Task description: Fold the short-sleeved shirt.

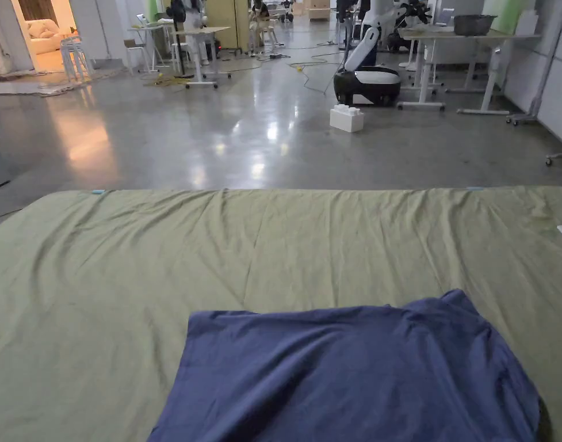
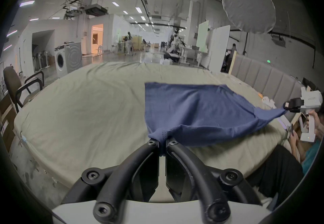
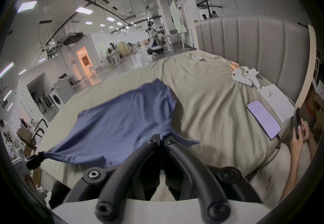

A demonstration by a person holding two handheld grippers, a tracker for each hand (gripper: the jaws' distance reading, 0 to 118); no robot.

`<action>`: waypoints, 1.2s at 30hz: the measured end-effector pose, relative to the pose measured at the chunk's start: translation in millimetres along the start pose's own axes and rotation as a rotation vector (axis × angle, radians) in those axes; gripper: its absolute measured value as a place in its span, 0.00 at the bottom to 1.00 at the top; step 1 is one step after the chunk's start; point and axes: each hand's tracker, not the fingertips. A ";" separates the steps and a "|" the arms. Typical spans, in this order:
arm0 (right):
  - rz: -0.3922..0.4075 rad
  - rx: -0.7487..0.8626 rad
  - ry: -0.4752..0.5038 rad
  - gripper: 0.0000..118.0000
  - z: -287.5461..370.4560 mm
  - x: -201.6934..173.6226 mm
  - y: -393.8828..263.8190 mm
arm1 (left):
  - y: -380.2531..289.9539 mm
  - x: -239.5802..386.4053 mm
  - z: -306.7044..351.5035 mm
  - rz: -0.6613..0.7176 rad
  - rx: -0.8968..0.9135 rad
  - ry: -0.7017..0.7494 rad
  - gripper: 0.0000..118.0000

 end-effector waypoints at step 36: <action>0.269 0.502 0.126 0.72 109.5 -63.1 68.9 | 152.3 90.2 122.2 -0.149 0.491 0.179 0.73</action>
